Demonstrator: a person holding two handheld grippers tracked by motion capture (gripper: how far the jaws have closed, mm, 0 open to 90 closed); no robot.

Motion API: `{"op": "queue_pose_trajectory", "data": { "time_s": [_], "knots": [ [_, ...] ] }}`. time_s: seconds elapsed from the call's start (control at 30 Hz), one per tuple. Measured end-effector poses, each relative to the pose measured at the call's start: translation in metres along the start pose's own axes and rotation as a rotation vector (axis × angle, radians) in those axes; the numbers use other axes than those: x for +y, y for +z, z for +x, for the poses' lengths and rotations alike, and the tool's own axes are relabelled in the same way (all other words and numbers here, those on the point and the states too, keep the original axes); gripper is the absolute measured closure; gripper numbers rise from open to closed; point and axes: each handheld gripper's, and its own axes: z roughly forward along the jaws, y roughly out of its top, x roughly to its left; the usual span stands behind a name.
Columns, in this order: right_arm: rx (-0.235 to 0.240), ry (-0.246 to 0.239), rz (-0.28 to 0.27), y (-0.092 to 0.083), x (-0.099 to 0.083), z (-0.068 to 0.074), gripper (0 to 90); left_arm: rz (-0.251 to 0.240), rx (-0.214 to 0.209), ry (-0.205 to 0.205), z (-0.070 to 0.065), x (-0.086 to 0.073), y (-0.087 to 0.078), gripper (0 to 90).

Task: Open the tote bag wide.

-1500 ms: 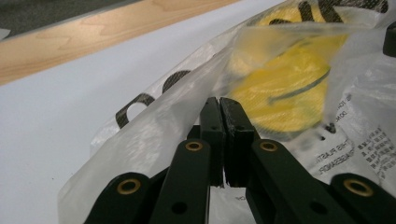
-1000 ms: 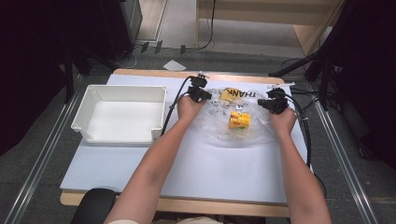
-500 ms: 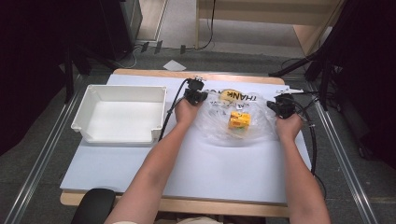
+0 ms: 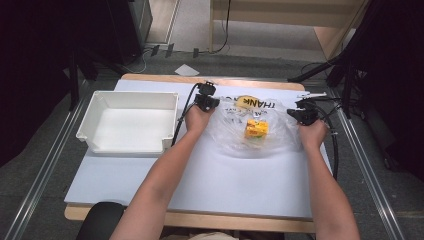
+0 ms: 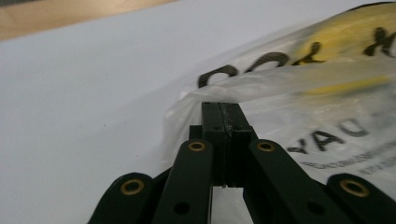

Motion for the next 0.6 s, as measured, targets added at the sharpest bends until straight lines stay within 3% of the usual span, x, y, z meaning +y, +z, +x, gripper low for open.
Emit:
{"op": "queue_pose_trajectory", "data": {
  "time_s": [0.1,0.23,0.37,0.4,0.6],
  "knots": [
    [0.036,0.006,-0.043,-0.013,0.008,-0.002,90.0,-0.019,-0.033,0.027,-0.008,0.008,-0.012,90.0],
    [0.048,-0.05,-0.06,-0.029,0.019,0.002,90.0,-0.027,-0.077,0.053,-0.019,0.015,-0.026,90.0],
    [0.074,-0.045,-0.105,-0.044,0.027,0.0,90.0,-0.034,-0.123,0.068,-0.031,0.019,-0.038,90.0],
    [0.085,-0.053,-0.095,-0.048,0.031,0.0,90.0,-0.035,-0.132,0.075,-0.034,0.019,-0.041,90.0],
    [0.159,-0.14,-0.127,-0.063,0.055,0.027,90.0,-0.048,-0.199,0.096,-0.058,0.014,-0.053,90.0]
  ]
}}
